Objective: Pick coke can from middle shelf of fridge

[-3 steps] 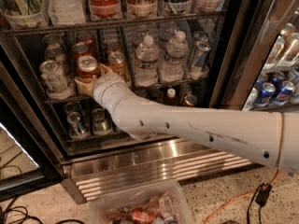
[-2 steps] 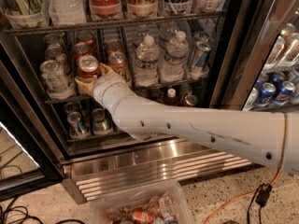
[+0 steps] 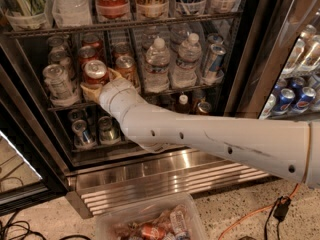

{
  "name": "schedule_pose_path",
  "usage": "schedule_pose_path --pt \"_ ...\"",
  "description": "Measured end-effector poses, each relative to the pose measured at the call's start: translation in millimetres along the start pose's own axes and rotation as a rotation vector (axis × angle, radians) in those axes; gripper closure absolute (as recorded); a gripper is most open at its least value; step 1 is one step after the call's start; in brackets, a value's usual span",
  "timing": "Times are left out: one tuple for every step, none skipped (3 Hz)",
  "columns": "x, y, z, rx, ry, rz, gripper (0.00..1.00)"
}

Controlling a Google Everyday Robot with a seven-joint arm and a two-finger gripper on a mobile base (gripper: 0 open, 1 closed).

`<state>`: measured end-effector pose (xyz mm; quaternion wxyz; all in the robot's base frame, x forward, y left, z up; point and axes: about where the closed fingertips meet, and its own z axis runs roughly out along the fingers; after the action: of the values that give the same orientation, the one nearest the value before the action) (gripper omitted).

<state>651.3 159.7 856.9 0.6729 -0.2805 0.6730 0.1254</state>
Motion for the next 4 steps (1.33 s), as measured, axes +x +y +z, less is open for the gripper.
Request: schedule_pose_path --pt "0 0 -3 0.000 0.005 -0.001 1.00" --pt "1 1 -6 0.001 0.010 -0.001 1.00" --pt "1 1 -9 0.002 0.015 -0.001 1.00" --pt "-19 -3 -48 0.042 0.000 -0.054 1.00"
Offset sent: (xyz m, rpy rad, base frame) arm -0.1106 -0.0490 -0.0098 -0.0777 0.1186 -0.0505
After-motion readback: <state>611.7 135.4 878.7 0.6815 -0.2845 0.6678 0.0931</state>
